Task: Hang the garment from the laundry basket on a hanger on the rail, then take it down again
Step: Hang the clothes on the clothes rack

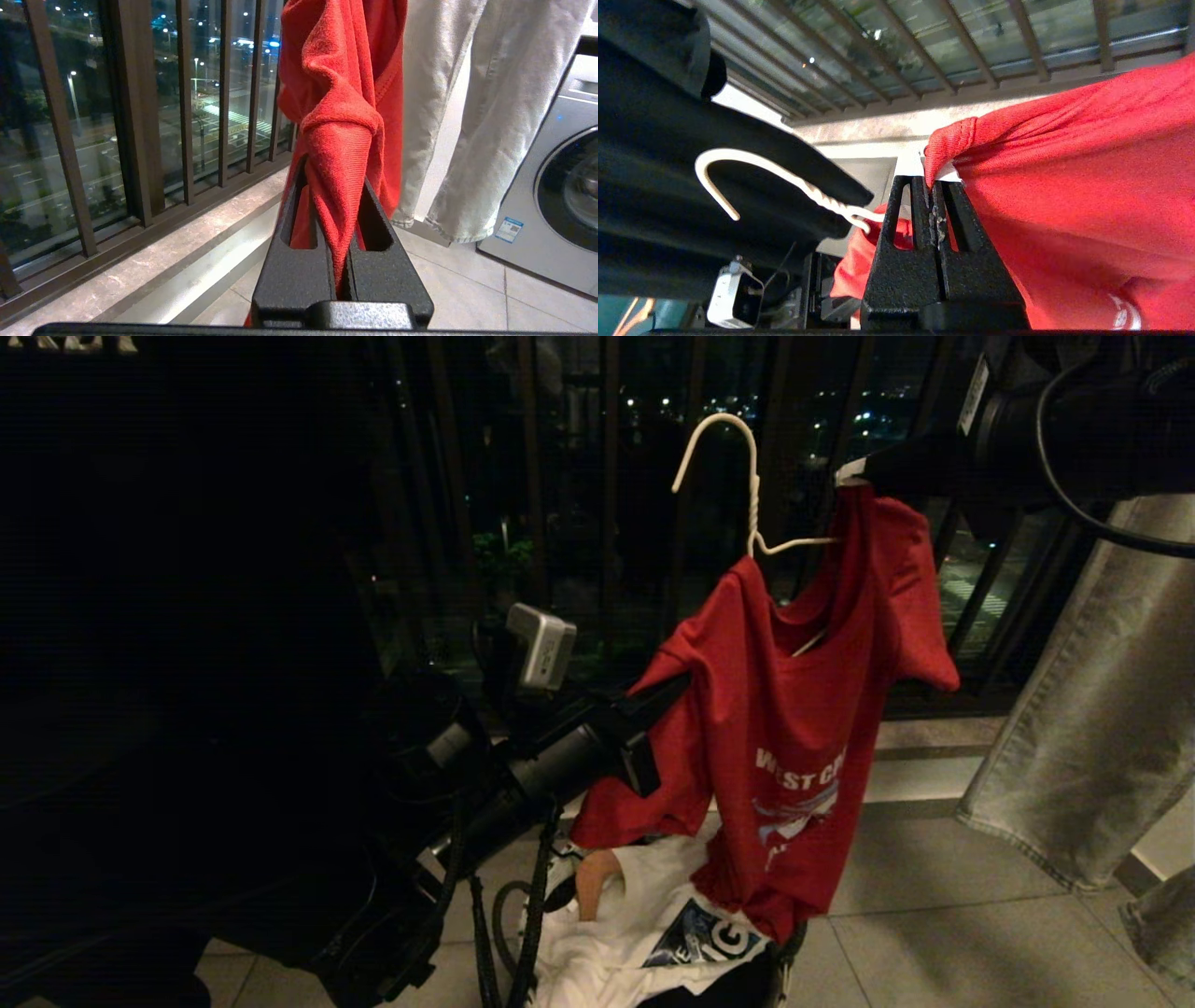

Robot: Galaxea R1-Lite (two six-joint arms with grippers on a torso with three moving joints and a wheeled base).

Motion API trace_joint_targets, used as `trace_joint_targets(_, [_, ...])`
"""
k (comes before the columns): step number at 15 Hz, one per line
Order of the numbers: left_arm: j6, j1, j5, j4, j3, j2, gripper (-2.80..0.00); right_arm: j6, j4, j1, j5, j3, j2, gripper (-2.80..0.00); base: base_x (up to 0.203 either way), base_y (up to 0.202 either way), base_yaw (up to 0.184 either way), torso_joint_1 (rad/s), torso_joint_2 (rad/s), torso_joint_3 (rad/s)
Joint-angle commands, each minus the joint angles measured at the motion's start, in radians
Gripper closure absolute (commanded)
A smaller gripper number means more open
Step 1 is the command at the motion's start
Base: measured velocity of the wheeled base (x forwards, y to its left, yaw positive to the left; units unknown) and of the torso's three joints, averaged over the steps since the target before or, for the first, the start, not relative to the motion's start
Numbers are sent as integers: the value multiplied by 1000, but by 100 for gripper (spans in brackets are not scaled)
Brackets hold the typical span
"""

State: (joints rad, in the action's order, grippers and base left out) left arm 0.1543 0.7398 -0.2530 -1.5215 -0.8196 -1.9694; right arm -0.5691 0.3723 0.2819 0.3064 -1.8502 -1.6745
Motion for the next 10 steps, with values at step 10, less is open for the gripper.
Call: trace_joint_targets(10, [-2, 4, 0, -9, -3, 1, 0, -1, 3, 94, 0, 55, 14, 0, 0, 0, 0, 0, 0, 0])
